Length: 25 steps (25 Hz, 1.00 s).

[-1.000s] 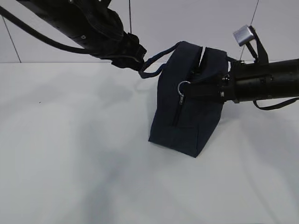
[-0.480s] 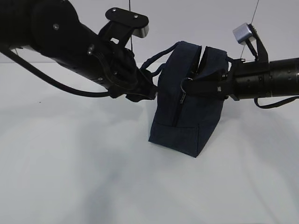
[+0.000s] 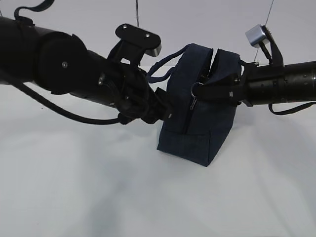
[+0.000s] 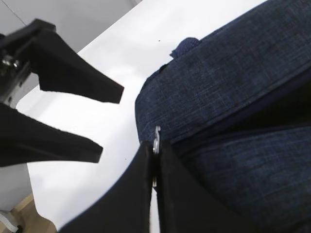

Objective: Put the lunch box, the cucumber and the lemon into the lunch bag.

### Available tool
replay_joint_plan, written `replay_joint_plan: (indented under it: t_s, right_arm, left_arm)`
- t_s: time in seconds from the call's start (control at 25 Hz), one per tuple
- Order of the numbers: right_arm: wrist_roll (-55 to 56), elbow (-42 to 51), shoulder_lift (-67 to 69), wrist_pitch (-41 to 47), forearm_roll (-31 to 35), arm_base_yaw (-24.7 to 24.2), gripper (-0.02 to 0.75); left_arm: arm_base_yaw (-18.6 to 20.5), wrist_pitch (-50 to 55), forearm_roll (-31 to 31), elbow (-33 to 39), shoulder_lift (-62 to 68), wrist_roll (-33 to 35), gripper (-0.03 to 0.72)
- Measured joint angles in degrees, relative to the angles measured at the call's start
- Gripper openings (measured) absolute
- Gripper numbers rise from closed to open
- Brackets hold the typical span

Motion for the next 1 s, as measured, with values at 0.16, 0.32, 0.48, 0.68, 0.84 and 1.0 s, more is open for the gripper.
replay_joint_plan:
  t_s: [0.16, 0.32, 0.48, 0.68, 0.84, 1.0]
  right_arm:
    - [0.1, 0.0, 0.0, -0.1, 0.0, 0.0, 0.001]
    - [0.2, 0.0, 0.0, -0.1, 0.0, 0.0, 0.001]
    - [0.4, 0.0, 0.0, -0.1, 0.0, 0.0, 0.001]
    - [0.4, 0.0, 0.0, -0.1, 0.0, 0.0, 0.001]
    - [0.4, 0.0, 0.0, -0.1, 0.0, 0.0, 0.001]
    - [0.5, 0.0, 0.0, -0.1, 0.0, 0.0, 0.001]
  left_arm:
    - [0.0, -2.7, -0.1, 0.9, 1.0, 0.0, 0.47]
    - [-0.8, -4.0, 1.0, 0.9, 3.4, 0.0, 0.467]
    - [-1.5, -5.6, 1.9, 0.9, 5.1, 0.0, 0.433]
    - [-1.5, -8.8, 2.0, 0.9, 6.5, 0.0, 0.414]
    - [-1.5, -11.2, 2.0, 0.9, 7.5, 0.0, 0.413]
    - [-1.5, -13.0, 2.0, 0.9, 8.1, 0.0, 0.391]
